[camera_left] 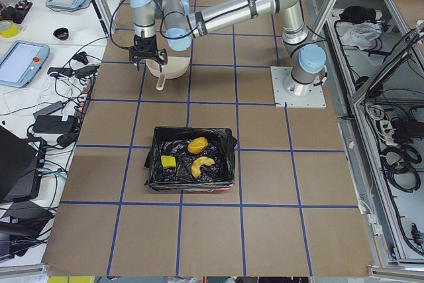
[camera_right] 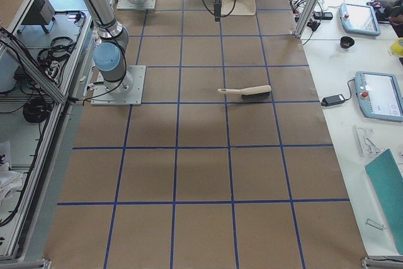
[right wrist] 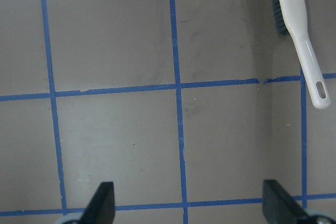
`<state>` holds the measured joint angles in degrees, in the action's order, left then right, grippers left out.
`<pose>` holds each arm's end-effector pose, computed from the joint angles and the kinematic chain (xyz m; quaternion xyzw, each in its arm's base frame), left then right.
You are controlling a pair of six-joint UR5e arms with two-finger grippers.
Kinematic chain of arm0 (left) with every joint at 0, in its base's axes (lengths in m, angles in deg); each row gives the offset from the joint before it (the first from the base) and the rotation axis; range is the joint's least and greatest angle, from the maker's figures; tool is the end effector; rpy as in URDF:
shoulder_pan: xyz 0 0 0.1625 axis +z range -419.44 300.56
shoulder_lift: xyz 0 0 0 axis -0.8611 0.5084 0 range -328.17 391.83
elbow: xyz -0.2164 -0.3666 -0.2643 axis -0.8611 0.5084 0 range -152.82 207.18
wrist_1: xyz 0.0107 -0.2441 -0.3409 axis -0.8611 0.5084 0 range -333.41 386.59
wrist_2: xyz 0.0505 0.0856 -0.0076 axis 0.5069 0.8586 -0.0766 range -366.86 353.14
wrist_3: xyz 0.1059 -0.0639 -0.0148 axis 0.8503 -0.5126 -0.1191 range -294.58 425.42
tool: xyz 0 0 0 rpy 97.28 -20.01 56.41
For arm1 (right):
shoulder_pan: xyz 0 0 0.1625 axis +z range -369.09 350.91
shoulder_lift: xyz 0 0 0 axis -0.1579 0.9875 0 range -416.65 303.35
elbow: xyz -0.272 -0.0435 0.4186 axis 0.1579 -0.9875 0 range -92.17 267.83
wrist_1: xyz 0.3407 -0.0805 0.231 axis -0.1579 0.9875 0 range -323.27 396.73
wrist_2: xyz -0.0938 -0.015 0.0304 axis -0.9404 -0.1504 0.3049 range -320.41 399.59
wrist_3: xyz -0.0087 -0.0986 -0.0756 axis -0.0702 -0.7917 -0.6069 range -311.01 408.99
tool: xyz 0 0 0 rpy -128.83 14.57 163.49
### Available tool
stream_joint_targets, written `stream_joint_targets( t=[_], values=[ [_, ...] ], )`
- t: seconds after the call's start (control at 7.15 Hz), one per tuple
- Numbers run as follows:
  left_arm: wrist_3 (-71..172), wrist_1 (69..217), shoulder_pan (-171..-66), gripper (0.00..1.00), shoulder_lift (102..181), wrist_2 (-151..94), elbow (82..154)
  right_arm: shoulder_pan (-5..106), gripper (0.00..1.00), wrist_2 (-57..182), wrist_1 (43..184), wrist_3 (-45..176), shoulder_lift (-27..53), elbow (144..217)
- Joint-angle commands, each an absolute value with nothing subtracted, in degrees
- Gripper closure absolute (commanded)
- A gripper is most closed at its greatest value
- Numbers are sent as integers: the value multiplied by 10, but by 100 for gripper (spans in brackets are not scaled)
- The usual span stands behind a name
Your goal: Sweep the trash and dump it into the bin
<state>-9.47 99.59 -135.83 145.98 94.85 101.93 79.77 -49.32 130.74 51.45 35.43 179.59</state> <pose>0.0629 -0.7191 0.4515 -0.6976 0.7058 -0.1123 0.0517 0.1259 -0.4909 0.5489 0.0311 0.9988 -0.0377 0.0100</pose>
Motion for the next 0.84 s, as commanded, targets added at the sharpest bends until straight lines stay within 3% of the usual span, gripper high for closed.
stream_joint_targets(
  t=[0.0, 0.42, 0.7],
  values=[
    [2, 1124, -1343, 0, 1385, 949, 959, 798, 0, -494, 1308, 514, 355, 1796],
    [299, 1171, -1363, 0, 1319, 947, 999, 798, 0, -494, 1307, 514, 354, 1796],
    [494, 1143, -1418, 0, 1318, 927, 1054, 798, 0, -494, 1308, 514, 354, 1796]
  ],
)
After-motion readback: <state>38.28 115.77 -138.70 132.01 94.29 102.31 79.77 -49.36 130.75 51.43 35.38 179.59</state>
